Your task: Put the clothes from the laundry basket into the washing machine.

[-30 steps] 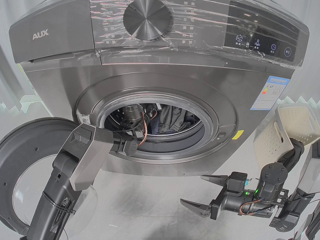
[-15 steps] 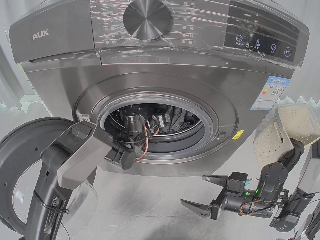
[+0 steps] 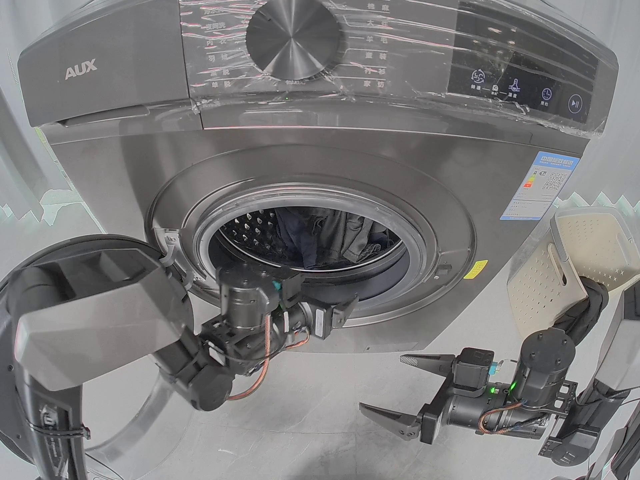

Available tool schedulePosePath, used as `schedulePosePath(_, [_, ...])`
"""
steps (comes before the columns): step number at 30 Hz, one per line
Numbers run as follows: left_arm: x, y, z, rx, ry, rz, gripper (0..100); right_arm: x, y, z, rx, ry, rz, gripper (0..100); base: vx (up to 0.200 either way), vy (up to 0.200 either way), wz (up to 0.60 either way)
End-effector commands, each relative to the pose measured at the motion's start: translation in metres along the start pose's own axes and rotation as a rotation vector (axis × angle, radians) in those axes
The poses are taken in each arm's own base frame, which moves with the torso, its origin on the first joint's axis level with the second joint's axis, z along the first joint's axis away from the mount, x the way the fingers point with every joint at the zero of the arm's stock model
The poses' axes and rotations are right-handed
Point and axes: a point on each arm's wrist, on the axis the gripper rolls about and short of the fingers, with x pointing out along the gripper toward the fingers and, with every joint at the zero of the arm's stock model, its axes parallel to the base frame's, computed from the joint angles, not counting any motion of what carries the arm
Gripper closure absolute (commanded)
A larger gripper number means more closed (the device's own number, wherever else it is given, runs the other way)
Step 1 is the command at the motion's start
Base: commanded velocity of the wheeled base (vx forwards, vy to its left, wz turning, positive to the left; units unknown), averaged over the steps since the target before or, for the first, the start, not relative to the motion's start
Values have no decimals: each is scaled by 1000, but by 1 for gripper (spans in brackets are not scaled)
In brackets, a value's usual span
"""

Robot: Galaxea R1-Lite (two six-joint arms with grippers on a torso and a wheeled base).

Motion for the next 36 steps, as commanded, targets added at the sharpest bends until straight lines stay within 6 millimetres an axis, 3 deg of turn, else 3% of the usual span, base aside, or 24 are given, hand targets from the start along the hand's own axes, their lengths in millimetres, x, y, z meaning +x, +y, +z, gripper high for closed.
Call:
schedulePosePath(1, [-106,-27,37,49,-85,-173,0,-5,4,4,3,-18,3,0,0,0,0])
schedulePosePath(7, [-148,-21,50,10,-186,-178,0,-15,-5,15,-3,-68,-42,0,0,0,0])
schedulePosePath(14, [-150,-18,57,-11,-246,-170,0,-30,-23,24,-21,-113,-130,0,0,0,0])
schedulePosePath(30, [-158,-18,56,-64,-255,-170,0,-38,-24,20,-17,-96,-139,0,0,0,0])
schedulePosePath(36, [-157,-17,55,-53,-253,-145,0,-38,-29,22,-16,-103,-161,0,0,-200,0])
